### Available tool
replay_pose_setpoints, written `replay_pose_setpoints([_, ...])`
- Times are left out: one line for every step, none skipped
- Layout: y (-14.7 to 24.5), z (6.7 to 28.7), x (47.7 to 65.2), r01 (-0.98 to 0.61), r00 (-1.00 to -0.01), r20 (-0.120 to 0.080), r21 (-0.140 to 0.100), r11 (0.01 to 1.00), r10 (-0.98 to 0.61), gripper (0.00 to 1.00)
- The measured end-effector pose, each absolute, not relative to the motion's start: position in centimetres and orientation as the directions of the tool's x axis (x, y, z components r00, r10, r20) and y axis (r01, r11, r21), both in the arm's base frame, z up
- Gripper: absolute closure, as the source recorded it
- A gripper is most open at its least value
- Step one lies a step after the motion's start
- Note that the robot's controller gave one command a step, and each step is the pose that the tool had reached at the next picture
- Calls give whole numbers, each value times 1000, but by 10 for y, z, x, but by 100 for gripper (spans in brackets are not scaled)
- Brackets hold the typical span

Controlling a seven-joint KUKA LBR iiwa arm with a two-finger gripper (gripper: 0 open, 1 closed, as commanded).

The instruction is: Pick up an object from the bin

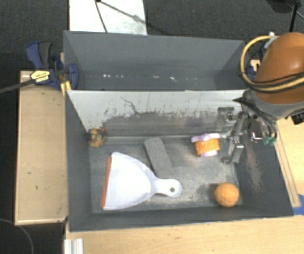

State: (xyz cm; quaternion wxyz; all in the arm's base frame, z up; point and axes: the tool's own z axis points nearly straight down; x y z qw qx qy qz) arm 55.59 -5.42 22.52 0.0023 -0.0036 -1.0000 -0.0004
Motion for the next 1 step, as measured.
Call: replay_pose_setpoints([-54,230,557,5,-1000,-4,0,1000,5,0])
